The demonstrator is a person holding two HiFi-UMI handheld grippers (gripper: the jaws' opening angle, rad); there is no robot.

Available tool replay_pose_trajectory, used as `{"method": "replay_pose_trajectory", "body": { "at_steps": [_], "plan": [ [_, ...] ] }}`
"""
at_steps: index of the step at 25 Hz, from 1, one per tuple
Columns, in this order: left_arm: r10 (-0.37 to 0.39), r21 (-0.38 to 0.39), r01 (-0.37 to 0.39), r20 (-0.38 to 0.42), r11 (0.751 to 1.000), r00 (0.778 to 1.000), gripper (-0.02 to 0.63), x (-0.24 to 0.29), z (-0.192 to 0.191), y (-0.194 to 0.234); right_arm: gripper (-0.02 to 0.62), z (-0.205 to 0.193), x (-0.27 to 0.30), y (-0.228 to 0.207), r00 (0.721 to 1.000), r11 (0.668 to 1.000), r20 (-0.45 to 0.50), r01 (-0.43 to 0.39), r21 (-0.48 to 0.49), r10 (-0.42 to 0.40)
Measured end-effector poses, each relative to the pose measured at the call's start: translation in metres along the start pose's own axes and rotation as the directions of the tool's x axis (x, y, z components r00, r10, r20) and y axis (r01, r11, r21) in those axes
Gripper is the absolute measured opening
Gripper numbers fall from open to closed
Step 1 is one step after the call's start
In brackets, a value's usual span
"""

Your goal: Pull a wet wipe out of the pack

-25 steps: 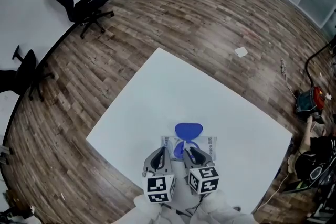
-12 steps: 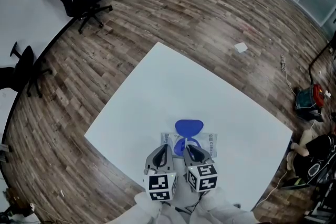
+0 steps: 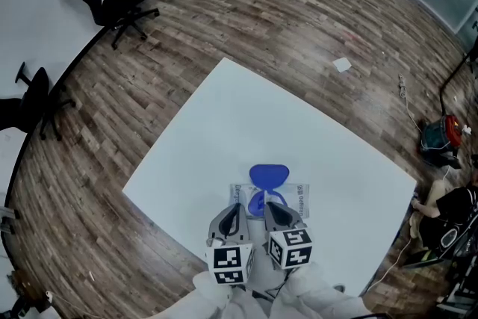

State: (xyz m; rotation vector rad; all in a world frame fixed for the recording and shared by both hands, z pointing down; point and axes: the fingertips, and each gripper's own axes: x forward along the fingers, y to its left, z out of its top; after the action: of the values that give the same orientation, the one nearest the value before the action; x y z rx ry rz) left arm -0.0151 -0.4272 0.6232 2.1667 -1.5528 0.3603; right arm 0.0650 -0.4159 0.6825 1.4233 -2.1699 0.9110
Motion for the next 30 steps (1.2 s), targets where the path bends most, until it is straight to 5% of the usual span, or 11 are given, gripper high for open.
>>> {"method": "replay_pose_trajectory", "body": {
  "at_steps": [30],
  "plan": [
    [-0.109, 0.068, 0.103, 0.093, 0.992, 0.99, -0.005, -0.035, 0.038, -0.042, 0.014, 0.054, -0.076, 0.008, 0.971, 0.998, 0.232, 0.057, 0.004, -0.056]
  ]
}}
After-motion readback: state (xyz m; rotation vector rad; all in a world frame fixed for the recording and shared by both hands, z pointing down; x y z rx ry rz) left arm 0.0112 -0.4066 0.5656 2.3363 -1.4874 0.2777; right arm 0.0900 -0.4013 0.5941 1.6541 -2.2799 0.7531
